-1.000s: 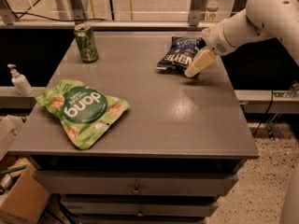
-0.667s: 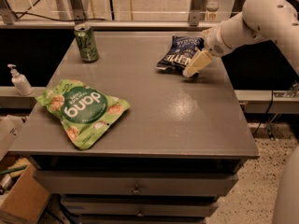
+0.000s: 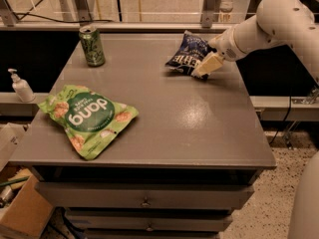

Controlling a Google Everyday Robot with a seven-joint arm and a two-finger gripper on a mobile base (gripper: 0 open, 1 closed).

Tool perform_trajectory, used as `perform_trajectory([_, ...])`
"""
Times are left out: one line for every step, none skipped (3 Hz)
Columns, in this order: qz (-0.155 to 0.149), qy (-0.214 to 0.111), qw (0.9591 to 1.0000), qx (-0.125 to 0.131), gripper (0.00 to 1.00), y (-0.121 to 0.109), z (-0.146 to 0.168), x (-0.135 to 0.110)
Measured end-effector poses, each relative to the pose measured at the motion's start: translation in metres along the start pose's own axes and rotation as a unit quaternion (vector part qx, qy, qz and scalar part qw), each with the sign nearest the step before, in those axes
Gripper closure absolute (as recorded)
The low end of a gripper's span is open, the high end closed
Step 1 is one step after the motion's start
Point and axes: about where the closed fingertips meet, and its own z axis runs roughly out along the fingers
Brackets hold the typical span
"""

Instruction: Move blue chip bag near green rice chip bag

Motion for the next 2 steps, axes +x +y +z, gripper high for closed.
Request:
perform_trajectory([0.001, -0.002, 1.0, 0.003, 0.64, 0.0, -0.009, -0.002])
perform_trajectory([0.002, 0.0, 1.0, 0.01, 0.85, -0.001, -0.025, -0.004])
